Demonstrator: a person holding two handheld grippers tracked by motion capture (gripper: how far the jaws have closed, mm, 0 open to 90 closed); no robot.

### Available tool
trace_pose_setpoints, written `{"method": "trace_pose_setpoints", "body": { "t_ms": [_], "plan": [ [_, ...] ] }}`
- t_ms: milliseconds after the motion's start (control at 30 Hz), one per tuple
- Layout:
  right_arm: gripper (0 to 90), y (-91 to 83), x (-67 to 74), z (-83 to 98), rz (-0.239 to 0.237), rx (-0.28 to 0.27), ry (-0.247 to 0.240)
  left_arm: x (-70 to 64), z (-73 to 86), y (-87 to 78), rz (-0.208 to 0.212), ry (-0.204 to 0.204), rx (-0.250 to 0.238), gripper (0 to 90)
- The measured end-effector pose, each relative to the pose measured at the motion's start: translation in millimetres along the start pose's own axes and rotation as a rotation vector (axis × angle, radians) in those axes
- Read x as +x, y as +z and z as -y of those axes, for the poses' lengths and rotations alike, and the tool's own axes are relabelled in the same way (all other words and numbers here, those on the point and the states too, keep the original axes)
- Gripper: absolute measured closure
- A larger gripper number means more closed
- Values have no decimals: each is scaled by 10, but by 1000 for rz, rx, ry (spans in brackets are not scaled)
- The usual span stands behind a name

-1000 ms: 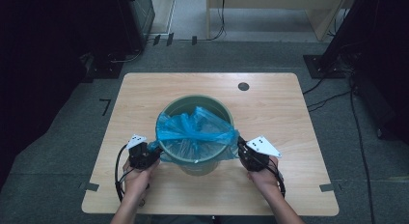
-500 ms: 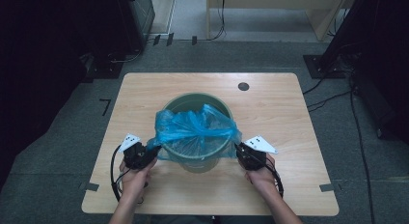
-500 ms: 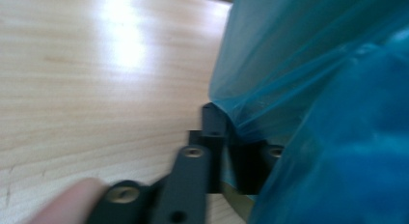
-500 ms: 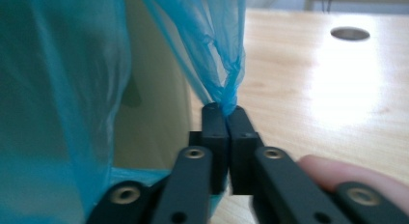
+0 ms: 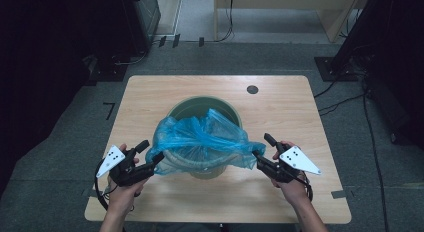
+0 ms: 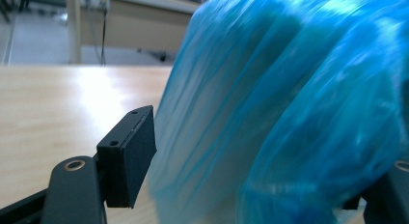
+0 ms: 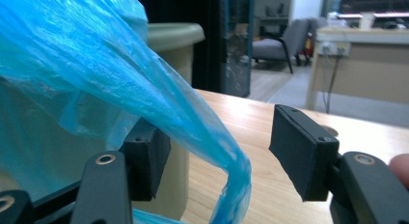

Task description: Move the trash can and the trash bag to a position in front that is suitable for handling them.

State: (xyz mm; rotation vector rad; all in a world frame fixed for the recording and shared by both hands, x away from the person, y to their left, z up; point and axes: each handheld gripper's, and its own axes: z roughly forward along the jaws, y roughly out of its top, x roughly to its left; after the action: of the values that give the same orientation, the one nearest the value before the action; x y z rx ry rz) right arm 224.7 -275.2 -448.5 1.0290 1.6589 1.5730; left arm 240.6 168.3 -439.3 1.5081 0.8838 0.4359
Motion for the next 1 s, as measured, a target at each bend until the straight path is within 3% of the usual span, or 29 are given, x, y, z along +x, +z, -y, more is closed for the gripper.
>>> {"method": "trace_pose_setpoints", "body": {
  "t_ms": [200, 333, 367, 400, 433, 467, 533, 600, 767, 1000],
  "plan": [
    [358, -135, -11, -119, -61, -25, -51, -108, -96, -60, 38, 45, -41, 239],
    [310, -175, -1, -170, -105, -29, -68, -135, -130, -79, 53, 44, -52, 240],
    [308, -178, 0, -180, -106, -26, -79, -136, -133, -89, 41, 49, -59, 252],
    [308, -182, 2, -187, -100, -20, -87, -140, -130, -101, -8, 54, -69, 312],
    [311, -189, -2, -192, -89, -17, -89, -139, -128, -104, -41, 51, -67, 488],
    [316, -189, -9, -194, -84, -16, -84, -132, -132, -100, -87, 32, -54, 578],
    [329, -181, -22, -189, -60, -5, -73, -119, -133, -100, -105, 6, -52, 700],
    [341, -182, -19, -177, -72, 0, -80, -131, -142, -95, -135, 12, -34, 781],
    [341, -213, 11, -180, -139, 9, -102, -164, -183, -95, -165, 9, -17, 873],
    [334, -301, -27, -240, -256, -2, -86, -151, -214, -75, -203, -27, -11, 886]
  ]
}}
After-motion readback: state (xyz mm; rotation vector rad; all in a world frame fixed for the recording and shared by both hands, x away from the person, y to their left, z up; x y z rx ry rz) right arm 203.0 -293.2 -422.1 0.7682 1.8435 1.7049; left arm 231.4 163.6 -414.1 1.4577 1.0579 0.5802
